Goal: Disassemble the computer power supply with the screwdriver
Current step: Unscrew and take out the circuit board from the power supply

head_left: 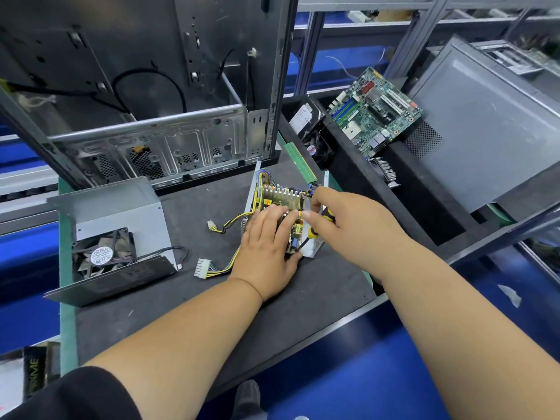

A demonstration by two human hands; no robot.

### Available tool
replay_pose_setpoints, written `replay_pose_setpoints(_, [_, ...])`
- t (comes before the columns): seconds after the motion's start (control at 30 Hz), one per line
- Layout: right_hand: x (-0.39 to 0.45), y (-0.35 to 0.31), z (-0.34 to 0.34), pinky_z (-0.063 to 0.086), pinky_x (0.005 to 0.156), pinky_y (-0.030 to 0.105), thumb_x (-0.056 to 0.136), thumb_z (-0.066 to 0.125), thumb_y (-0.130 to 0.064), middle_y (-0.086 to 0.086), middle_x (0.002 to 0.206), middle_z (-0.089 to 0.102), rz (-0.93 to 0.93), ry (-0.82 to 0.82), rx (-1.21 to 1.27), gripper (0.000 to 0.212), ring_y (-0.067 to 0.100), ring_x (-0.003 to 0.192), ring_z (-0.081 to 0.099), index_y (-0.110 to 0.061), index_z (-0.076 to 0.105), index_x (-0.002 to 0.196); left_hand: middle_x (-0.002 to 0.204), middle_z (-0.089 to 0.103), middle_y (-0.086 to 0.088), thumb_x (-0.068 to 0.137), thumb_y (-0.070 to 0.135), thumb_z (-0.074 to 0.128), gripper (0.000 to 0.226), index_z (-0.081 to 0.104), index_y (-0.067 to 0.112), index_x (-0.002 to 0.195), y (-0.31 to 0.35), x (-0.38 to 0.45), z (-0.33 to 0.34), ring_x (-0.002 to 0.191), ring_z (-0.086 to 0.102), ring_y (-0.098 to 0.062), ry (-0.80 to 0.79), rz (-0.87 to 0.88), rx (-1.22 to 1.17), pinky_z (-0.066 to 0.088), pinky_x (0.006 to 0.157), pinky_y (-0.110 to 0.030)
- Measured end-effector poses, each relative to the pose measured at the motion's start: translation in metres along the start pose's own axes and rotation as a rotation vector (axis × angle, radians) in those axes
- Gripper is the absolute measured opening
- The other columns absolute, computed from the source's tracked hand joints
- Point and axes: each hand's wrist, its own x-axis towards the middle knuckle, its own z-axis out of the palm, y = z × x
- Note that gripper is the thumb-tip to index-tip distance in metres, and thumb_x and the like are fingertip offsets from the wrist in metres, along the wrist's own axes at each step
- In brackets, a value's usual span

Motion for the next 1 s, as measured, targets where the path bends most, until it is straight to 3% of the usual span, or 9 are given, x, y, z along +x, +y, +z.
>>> replay_pose_setpoints(0.07, [0.0024,0.0002,0.0005,0.041,0.058,0.036,0.101,0.042,-0.046,-0.001,0.074,0.059,0.002,0.024,-0.042,0.028,0.022,0.072,0.052,-0.022,0.053,0.097,0.141,0.041,-0.007,0.074,0.037,0.073,0.078,0.044,0.016,0.144,-0.0001,0.0006,-0.0005,0.137,0.029,-0.028,-0.009,-0.011,0.0,0.003,0.121,-0.037])
replay_pose_setpoints(0.2, [0.0035,0.0005,0.0026,0.031,0.054,0.035,0.098,0.053,-0.036,-0.002,0.066,0.05,0.012,0.042,0.051,0.015,0.018,0.064,0.046,-0.021,0.051,0.103,0.141,0.044,-0.008,0.074,0.037,0.074,0.077,0.045,0.015,0.143,0.0005,0.0007,-0.0009,0.137,0.031,-0.029,-0.012,-0.012,-0.008,0.002,0.121,-0.037])
replay_pose_setpoints(0.37, [0.0013,-0.0012,0.0035,0.036,0.058,0.034,0.095,0.056,-0.031,-0.004,0.079,0.056,0.014,0.059,0.1,0.013,0.018,0.072,0.05,-0.021,0.054,0.103,0.142,0.043,-0.008,0.074,0.037,0.074,0.078,0.044,0.015,0.143,-0.0002,0.0009,-0.0005,0.137,0.031,-0.029,-0.019,-0.01,-0.007,0.0,0.121,-0.036])
replay_pose_setpoints(0.53, [0.0004,-0.0018,0.0047,0.044,0.061,0.036,0.101,0.042,-0.048,-0.001,0.078,0.064,0.034,0.062,-0.024,0.03,0.021,0.074,0.056,-0.022,0.055,0.097,0.142,0.044,-0.008,0.075,0.037,0.073,0.079,0.044,0.015,0.145,-0.0004,0.001,-0.0009,0.137,0.031,-0.029,-0.021,-0.015,-0.006,0.0,0.121,-0.036])
replay_pose_setpoints(0.77, [0.0051,-0.0023,0.0043,0.035,0.055,0.033,0.096,0.057,-0.032,0.001,0.076,0.06,0.03,0.067,0.097,0.015,0.02,0.067,0.05,-0.02,0.052,0.105,0.141,0.044,-0.008,0.074,0.036,0.075,0.078,0.046,0.014,0.143,0.0,0.0003,-0.0004,0.137,0.03,-0.029,-0.004,-0.01,-0.008,0.003,0.121,-0.037])
replay_pose_setpoints(0.87, [0.0038,-0.0018,0.0035,0.038,0.061,0.033,0.092,0.06,-0.023,0.0,0.088,0.059,0.017,0.065,0.115,0.014,0.02,0.075,0.05,-0.018,0.055,0.105,0.141,0.044,-0.009,0.073,0.036,0.076,0.078,0.046,0.014,0.142,-0.0001,0.0004,0.0001,0.136,0.03,-0.029,0.005,-0.004,0.0,0.003,0.12,-0.037])
replay_pose_setpoints(1.0, [0.0021,-0.0021,0.0026,0.028,0.061,0.03,0.088,0.057,-0.015,0.0,0.096,0.053,-0.01,0.059,0.111,0.014,0.017,0.077,0.043,-0.014,0.06,0.101,0.141,0.043,-0.008,0.072,0.036,0.075,0.079,0.046,0.014,0.142,-0.0004,0.0003,0.0011,0.136,0.03,-0.029,0.007,-0.003,0.0,0.005,0.12,-0.038])
